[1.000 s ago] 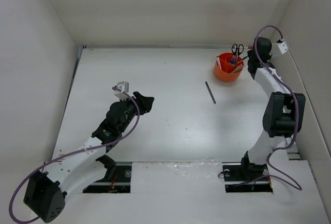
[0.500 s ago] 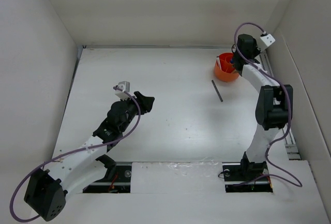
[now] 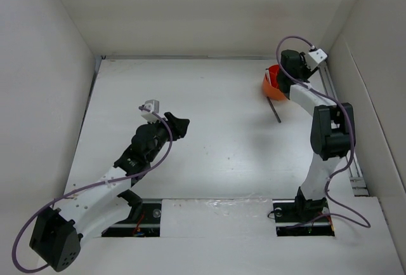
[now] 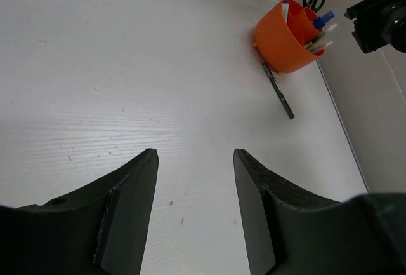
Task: Sort the stationery into containers
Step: Place the pen in the storage box, then move the pen to the center of the board.
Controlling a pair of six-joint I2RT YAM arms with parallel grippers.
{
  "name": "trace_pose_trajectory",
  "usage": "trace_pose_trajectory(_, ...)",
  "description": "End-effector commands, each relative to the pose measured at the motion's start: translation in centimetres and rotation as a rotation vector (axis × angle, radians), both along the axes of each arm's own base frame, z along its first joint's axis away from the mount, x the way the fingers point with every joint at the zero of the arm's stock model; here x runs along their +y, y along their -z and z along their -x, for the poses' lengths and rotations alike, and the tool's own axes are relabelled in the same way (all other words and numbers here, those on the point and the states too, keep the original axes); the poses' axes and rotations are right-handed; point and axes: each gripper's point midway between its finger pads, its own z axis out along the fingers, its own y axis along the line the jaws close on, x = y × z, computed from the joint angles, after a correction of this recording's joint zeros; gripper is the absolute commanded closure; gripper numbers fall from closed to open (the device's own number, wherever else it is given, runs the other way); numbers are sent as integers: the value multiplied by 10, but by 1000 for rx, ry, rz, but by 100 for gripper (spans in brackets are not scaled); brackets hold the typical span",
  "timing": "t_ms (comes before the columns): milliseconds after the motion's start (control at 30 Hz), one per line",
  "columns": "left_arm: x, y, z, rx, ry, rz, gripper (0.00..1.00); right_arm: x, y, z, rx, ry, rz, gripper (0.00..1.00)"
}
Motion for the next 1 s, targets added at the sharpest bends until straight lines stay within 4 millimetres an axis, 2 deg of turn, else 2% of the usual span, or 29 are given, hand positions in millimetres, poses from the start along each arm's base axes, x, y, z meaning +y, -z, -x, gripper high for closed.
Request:
trace_pose_trajectory(0, 0, -15, 1, -56, 12, 24, 53, 13, -74, 13, -191, -47, -45, 46)
trace_pose_trajectory(33, 0, -15, 1, -56, 12, 24, 53, 15, -79, 17, -201, -62, -51, 43)
trace_pose_trajectory(133, 1, -16, 4, -60, 10, 38, 53, 19, -88, 31, -226, -87, -102, 43)
trace_pose_trajectory(167, -1, -16, 5, -56, 20, 47, 53, 21, -86, 36, -224, -98, -126, 47)
trace_pose_trajectory(233, -1, -16, 8, -65, 30, 55, 53, 42, -66, 49, -189, -197, -207, 62)
trace_pose_trajectory(267, -2, -18, 7, -72, 30, 60, 53, 49, -57, 53, -199, -223, -262, 79)
trace_pose_trajectory(300, -3, -18, 8, -72, 42, 61, 53, 62, -45, 55, -182, -286, -315, 87)
trace_pose_trajectory(333, -6, -18, 10, -70, 58, 63, 53, 68, -17, 66, -129, -307, -348, 93)
trace_pose_trajectory(400, -6, -24, 13, -86, 72, 75, 53, 76, 3, 76, -107, -330, -409, 100)
trace_pose_trajectory(467, -5, -25, 15, -85, 72, 74, 53, 78, 25, 88, -42, -364, -477, 100)
trace_pose_trajectory(567, -2, -19, 18, -86, 73, 62, 53, 70, 36, 101, -16, -364, -505, 76)
trace_pose_trajectory(600, -2, -24, 19, -101, 73, 72, 53, 68, 32, 104, -28, -375, -518, 67)
trace_pose_trajectory(633, -2, -24, 19, -101, 73, 72, 53, 67, 33, 104, -21, -398, -535, 48)
trace_pose_trajectory(667, -2, -24, 19, -101, 73, 72, 53, 71, 35, 105, 0, -459, -583, 41)
trace_pose_trajectory(700, -1, -28, 20, -112, 73, 79, 53, 71, 49, 104, 55, -472, -610, 39)
trace_pose_trajectory(767, -1, -26, 21, -118, 73, 83, 53, 77, 62, 105, 133, -537, -649, 33)
trace_pose_trajectory(800, 0, -22, 22, -111, 73, 78, 53, 71, 67, 103, 161, -540, -661, 33)
trace_pose_trajectory(833, 0, -21, 22, -111, 73, 78, 53, 70, 87, 103, 224, -538, -684, 33)
trace_pose_trajectory(900, 0, -21, 22, -111, 73, 78, 53, 79, 104, 105, 298, -591, -729, 33)
trace_pose_trajectory(933, -2, -21, 23, -110, 84, 79, 53, 83, 114, 99, 331, -605, -748, 37)
trace_pose_trajectory(967, -2, -21, 23, -110, 84, 79, 53, 85, 120, 99, 365, -625, -754, 46)
